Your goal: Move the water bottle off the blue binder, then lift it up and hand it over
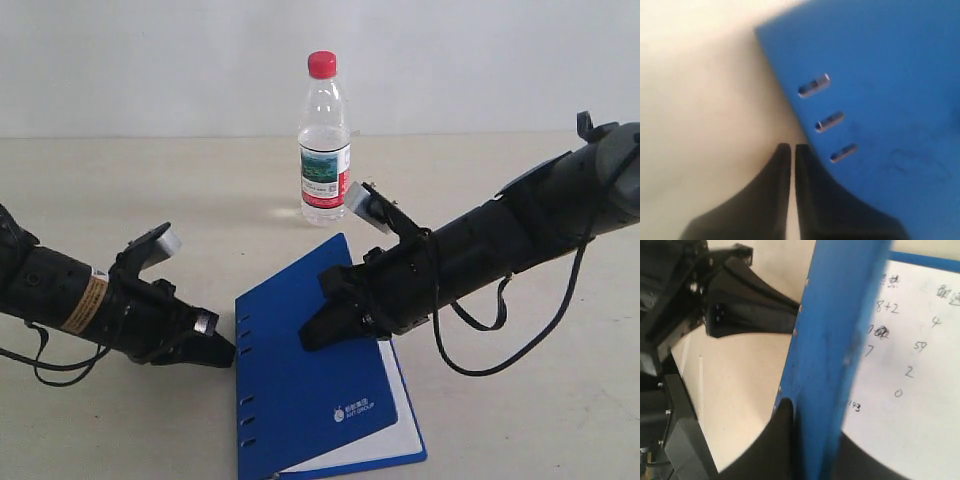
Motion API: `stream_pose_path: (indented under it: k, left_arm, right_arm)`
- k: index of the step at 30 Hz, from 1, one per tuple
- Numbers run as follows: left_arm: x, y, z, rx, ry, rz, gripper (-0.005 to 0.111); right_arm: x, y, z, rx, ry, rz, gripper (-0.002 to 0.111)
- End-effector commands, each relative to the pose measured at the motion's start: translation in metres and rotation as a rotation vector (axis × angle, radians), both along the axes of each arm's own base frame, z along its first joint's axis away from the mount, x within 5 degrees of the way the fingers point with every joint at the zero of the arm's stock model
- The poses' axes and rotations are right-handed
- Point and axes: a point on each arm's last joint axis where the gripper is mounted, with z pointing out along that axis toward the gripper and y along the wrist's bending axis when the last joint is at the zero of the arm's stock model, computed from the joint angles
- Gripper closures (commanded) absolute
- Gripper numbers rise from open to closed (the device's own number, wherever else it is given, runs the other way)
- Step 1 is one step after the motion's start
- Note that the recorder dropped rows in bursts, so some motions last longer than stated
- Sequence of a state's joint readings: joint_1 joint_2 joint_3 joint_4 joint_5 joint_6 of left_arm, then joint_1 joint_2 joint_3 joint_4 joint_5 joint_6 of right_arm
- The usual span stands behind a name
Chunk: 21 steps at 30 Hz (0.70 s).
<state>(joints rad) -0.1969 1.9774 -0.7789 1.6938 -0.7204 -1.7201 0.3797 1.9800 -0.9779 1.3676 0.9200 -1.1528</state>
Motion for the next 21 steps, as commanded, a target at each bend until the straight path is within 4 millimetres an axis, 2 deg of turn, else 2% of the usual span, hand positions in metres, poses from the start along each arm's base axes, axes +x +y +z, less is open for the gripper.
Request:
stream_pose_path:
  k: [1,6,10,12,14,16,18,20,21]
  left_arm:
    - [0.008,0.028,0.026,-0.015,-0.100,0.119,0.102]
    - [0.000,0.050,0.045,-0.175,-0.328,0.198,0.102]
    - [-0.014,0.047,0.054,-0.322,-0.522,0.129,0.101]
    - [-0.018,0.042,0.058,-0.361,-0.586,0.070,0.094]
    - [-0.020,0.039,0.057,-0.366,-0.585,0.056,0.078]
    - [-0.021,0.037,0.054,-0.339,-0.572,0.050,0.055]
    - [-0.020,0.036,0.051,-0.334,-0.552,0.055,0.026]
    - [-0.021,0.031,0.049,-0.356,-0.542,0.055,0.008]
    - [-0.021,0.028,0.047,-0.361,-0.544,0.046,0.003]
  right_arm:
    - [-0.001,0.000,0.024,0.039,-0.113,0.039,0.108]
    - [-0.004,0.001,0.064,0.135,-0.274,0.047,0.108]
    - [-0.007,0.000,0.083,0.147,-0.383,0.060,0.108]
    - [-0.006,-0.001,0.085,0.149,-0.400,0.057,0.108]
    - [-0.006,0.000,0.085,0.157,-0.403,0.051,0.108]
    - [-0.005,0.000,0.086,0.166,-0.415,0.051,0.108]
    - [-0.005,0.000,0.087,0.169,-0.414,0.050,0.108]
    - [-0.005,0.000,0.087,0.168,-0.418,0.051,0.108]
    - [-0.006,0.000,0.087,0.171,-0.420,0.055,0.108]
